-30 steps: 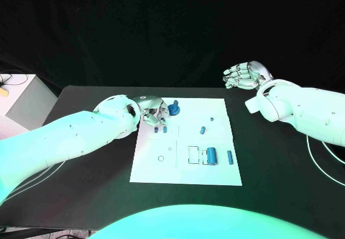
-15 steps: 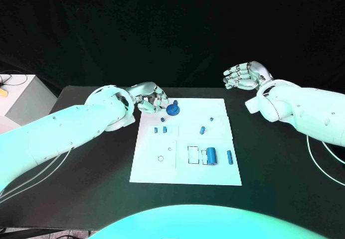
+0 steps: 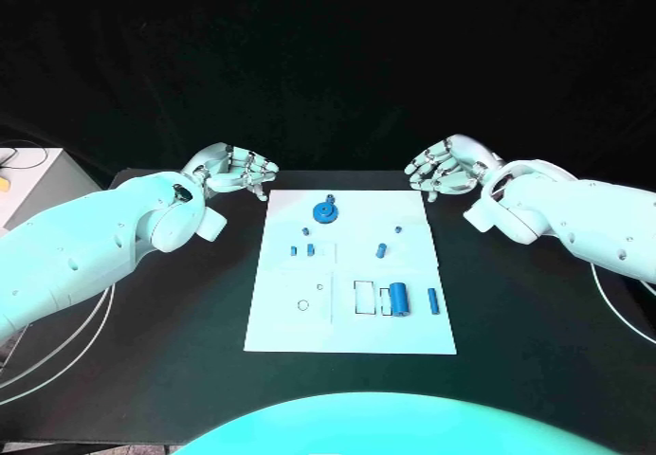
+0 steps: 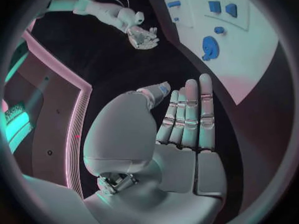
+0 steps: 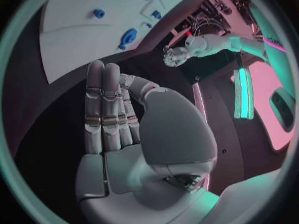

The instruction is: Assemble the parts on the task board

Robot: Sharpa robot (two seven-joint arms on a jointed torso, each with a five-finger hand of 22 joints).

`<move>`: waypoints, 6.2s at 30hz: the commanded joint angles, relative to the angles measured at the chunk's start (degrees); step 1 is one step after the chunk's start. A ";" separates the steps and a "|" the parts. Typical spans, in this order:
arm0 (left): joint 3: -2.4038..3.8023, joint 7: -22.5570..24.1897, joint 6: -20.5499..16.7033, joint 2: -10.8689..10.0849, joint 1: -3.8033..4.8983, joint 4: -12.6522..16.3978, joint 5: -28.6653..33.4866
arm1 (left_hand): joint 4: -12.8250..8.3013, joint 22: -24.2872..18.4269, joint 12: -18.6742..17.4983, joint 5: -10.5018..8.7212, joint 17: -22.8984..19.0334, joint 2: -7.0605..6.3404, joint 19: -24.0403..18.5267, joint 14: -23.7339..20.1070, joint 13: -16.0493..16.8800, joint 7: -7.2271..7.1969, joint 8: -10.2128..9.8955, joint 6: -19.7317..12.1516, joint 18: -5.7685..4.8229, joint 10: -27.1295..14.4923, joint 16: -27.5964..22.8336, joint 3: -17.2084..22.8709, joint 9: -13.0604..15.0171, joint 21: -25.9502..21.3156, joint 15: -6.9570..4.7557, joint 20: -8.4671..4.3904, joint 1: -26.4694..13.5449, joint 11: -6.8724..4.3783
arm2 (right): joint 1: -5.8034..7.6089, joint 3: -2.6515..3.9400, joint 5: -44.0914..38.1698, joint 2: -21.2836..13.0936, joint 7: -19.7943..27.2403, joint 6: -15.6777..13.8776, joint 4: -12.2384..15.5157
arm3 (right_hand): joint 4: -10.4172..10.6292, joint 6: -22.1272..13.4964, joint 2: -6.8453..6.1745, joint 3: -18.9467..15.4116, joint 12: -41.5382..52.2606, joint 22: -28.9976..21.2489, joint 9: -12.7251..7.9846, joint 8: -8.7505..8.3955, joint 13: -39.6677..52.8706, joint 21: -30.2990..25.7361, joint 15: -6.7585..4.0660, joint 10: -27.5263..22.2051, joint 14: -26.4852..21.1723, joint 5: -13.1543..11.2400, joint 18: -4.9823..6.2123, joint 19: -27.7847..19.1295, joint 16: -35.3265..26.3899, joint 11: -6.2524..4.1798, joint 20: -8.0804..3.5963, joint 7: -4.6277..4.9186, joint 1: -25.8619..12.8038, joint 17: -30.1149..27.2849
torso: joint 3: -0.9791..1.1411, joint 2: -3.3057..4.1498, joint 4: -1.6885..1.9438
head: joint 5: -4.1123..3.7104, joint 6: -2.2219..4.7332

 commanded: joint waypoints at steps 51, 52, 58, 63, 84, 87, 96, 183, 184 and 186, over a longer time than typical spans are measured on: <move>0.74 6.17 0.61 -3.31 -3.38 7.22 18.28 | 0.10 -1.37 -3.76 0.06 0.35 -0.68 1.76 0.81 -2.33 1.32 -0.48 -0.68 0.64 0.95 -0.94 -2.30 -0.42 -1.50 0.46 0.38 0.25 0.88 | -5.37 -0.37 -46.79 2.62 -17.97 0.61 6.07 | 3.27 2.71 -2.99 5.74 -5.93 35.41 1.85 -2.43 0.34 32.42 0.79 -0.57 1.78 -1.37 -3.95 7.10 39.75 0.10 2.00 -0.38 -5.77 26.42 | -0.15 -0.15 0.13 | -2.37 0.73; 0.75 6.11 0.65 -3.32 -3.38 7.22 18.24 | 0.10 -1.37 -3.76 0.06 0.35 -0.68 1.76 0.81 -2.33 1.32 -0.48 -0.68 0.64 0.95 -0.94 -2.30 -0.42 -1.50 0.46 0.38 0.25 0.88 | -5.39 -0.37 -46.78 2.69 -17.99 0.76 6.00 | 3.26 2.81 -2.92 5.84 -5.94 35.50 1.91 -2.38 0.34 32.48 0.78 -0.48 1.74 -1.34 -3.95 7.10 39.83 0.06 1.98 -0.41 -5.70 26.42 | -0.14 -0.14 0.13 | -2.37 0.73; 0.75 5.95 0.74 -3.33 -3.38 7.29 18.15 | 0.09 -1.39 -3.79 0.05 0.36 -0.70 1.78 0.82 -2.35 1.35 -0.49 -0.69 0.63 0.94 -0.95 -2.33 -0.43 -1.52 0.48 0.39 0.27 0.90 | -5.53 -0.39 -46.82 3.18 -18.21 1.26 5.47 | 3.30 3.32 -2.56 6.31 -5.95 36.20 2.21 -2.07 0.33 33.03 0.66 0.11 1.67 -1.40 -4.04 7.16 40.54 -0.10 1.87 -0.59 -5.50 26.79 | -0.16 -0.13 0.08 | -2.36 0.65; 0.75 5.86 0.83 -3.32 -3.38 7.45 18.04 | 0.10 -1.42 -3.84 0.03 0.37 -0.71 1.81 0.82 -2.38 1.38 -0.50 -0.70 0.63 0.93 -0.96 -2.40 -0.44 -1.54 0.50 0.40 0.26 0.93 | -5.67 -0.41 -47.08 3.55 -18.55 1.24 5.16 | 3.38 4.09 -1.90 6.99 -5.87 37.46 2.73 -1.55 0.38 34.05 0.42 1.24 1.65 -1.76 -4.21 7.33 41.50 -0.42 1.67 -0.93 -5.25 27.20 | -0.15 -0.09 0.17 | -2.37 0.54; 0.76 5.66 0.85 -3.49 -3.38 7.53 17.35 | 0.08 -1.46 -3.91 -0.01 0.40 -0.73 1.89 0.87 -2.43 1.41 -0.52 -0.74 0.62 0.93 -0.95 -2.50 -0.45 -1.58 0.52 0.41 0.29 0.96 | -6.07 -0.51 -53.59 3.80 -22.81 -2.66 5.43 | -0.07 6.20 0.55 12.40 -5.93 43.14 5.26 0.70 0.83 38.66 -0.55 5.90 1.42 -3.99 -4.95 7.90 44.43 -1.57 0.65 -1.91 -1.92 27.89 | -0.14 -0.19 0.10 | -2.52 -0.07; 0.76 5.67 0.88 -3.45 -3.38 7.49 17.33 | 0.09 -1.48 -3.95 -0.02 0.41 -0.75 1.92 0.88 -2.45 1.43 -0.54 -0.77 0.62 0.92 -0.95 -2.56 -0.46 -1.60 0.54 0.42 0.29 0.97 | -6.09 -0.51 -53.66 3.64 -22.57 -4.16 5.99 | -0.18 6.38 0.53 12.53 -5.90 43.90 5.41 0.85 0.88 39.28 -0.61 6.23 1.42 -4.03 -5.08 8.07 44.57 -1.66 0.60 -1.98 -2.00 27.91 | -0.12 -0.21 0.11 | -2.50 -0.10; 0.76 5.74 0.90 -3.38 -3.38 7.34 17.31 | 0.11 -1.51 -4.01 -0.03 0.43 -0.77 1.95 0.89 -2.49 1.45 -0.57 -0.84 0.61 0.88 -0.96 -2.64 -0.48 -1.63 0.56 0.44 0.27 1.00 | -6.11 -0.49 -53.73 3.00 -22.66 -7.57 7.23 | -0.55 6.75 0.49 12.87 -5.86 44.56 5.73 1.18 1.01 39.82 -0.76 6.94 1.50 -4.32 -5.16 8.17 45.09 -1.84 0.47 -2.12 -1.97 28.26 | -0.18 -0.22 0.07 | -2.56 0.00; 0.75 5.27 2.40 -2.23 -3.57 6.31 17.71 | 0.51 -1.93 -4.47 -0.02 0.56 -0.64 2.10 0.80 -2.78 1.48 -0.74 -1.18 0.59 0.65 -1.12 -3.29 -0.60 -2.15 0.71 0.59 0.03 1.10 | -15.80 -0.52 -53.68 9.66 -24.78 -14.92 20.48 | -0.96 6.83 0.23 13.25 -6.14 44.53 6.02 1.34 1.03 39.78 -0.81 7.27 1.40 -3.97 -5.11 7.99 45.23 -1.85 0.38 -2.11 -2.07 28.01 | -0.39 -0.46 -0.10 | 5.64 -0.44; 0.75 5.26 2.41 -2.24 -3.57 6.32 17.71 | 0.51 -1.93 -4.47 -0.02 0.56 -0.64 2.10 0.80 -2.78 1.48 -0.74 -1.18 0.59 0.65 -1.12 -3.29 -0.60 -2.15 0.71 0.59 0.03 1.10 | -15.82 -0.52 -53.68 9.70 -24.81 -14.87 20.43 | -0.96 6.83 0.23 13.25 -6.14 44.53 6.02 1.34 1.03 39.78 -0.81 7.27 1.40 -3.97 -5.11 7.99 45.23 -1.85 0.38 -2.11 -2.07 28.01 | -0.39 -0.45 -0.10 | 5.64 -0.44; 0.75 5.25 2.44 -2.26 -3.57 6.35 17.71 | 0.51 -1.93 -4.47 -0.02 0.56 -0.64 2.10 0.80 -2.78 1.48 -0.74 -1.18 0.59 0.65 -1.12 -3.29 -0.60 -2.15 0.71 0.59 0.03 1.10 | -15.87 -0.52 -53.69 9.78 -24.88 -14.78 20.31 | -0.96 6.83 0.23 13.25 -6.14 44.53 6.02 1.34 1.03 39.78 -0.81 7.27 1.40 -3.97 -5.11 7.99 45.23 -1.85 0.38 -2.11 -2.07 28.01 | -0.39 -0.43 -0.11 | 5.66 -0.44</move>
